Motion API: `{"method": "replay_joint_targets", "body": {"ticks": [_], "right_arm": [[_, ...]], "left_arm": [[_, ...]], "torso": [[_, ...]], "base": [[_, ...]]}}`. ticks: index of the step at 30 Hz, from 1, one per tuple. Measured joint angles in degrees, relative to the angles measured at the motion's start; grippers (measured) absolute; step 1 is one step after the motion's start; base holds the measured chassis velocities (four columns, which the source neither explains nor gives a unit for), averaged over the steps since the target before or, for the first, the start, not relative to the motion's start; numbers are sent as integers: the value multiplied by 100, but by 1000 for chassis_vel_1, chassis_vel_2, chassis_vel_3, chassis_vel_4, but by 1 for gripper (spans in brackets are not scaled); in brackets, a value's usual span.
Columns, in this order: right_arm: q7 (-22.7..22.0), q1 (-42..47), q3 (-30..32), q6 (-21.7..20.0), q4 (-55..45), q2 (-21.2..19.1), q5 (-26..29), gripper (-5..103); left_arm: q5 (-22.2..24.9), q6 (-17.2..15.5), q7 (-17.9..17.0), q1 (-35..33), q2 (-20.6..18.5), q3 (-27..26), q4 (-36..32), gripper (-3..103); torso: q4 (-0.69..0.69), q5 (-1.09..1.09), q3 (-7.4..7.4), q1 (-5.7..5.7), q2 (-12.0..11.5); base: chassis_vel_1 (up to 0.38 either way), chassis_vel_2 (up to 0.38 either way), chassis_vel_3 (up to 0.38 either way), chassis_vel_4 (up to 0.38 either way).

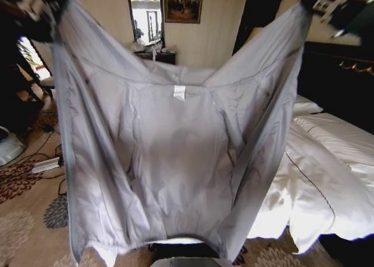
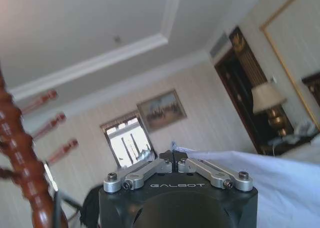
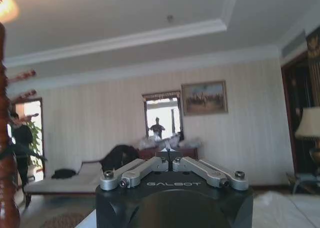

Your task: Pick up the clothes from the bed and hang them on the clothes hanger.

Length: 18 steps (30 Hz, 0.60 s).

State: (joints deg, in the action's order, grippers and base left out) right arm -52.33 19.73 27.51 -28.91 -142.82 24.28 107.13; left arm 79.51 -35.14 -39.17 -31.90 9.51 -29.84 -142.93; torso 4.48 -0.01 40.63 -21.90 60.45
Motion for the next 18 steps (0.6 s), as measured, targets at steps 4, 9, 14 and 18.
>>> {"method": "replay_joint_targets", "body": {"ticks": [4, 9, 14, 18], "right_arm": [[436, 1187, -317, -72, 307, 515, -1373, 0], [1097, 1990, -1200, -52, 1119, 1345, -3124, 0], [1445, 1831, -1836, 112, 1931, 1909, -3813, 0], [1535, 1355, -2241, 204, 2572, 2253, -3959, 0]], "left_arm": [[-1261, -65, 114, -1456, 724, 226, 195, 0], [-2798, -94, 540, -2228, 1672, 942, 704, 0], [-3464, -34, 740, -1930, 2452, 1858, 1771, 0], [-3500, 34, 827, -1236, 2688, 2282, 2557, 0]], "torso": [[-1, 1, 0, 0, 0], [-4, 2, 0, 1, 0], [0, 0, -1, 2, 0], [-3, 0, 0, 1, -1]], "base": [[0, 0, 0, 0], [0, 0, 0, 0], [0, 0, 0, 0], [0, 0, 0, 0]]}}
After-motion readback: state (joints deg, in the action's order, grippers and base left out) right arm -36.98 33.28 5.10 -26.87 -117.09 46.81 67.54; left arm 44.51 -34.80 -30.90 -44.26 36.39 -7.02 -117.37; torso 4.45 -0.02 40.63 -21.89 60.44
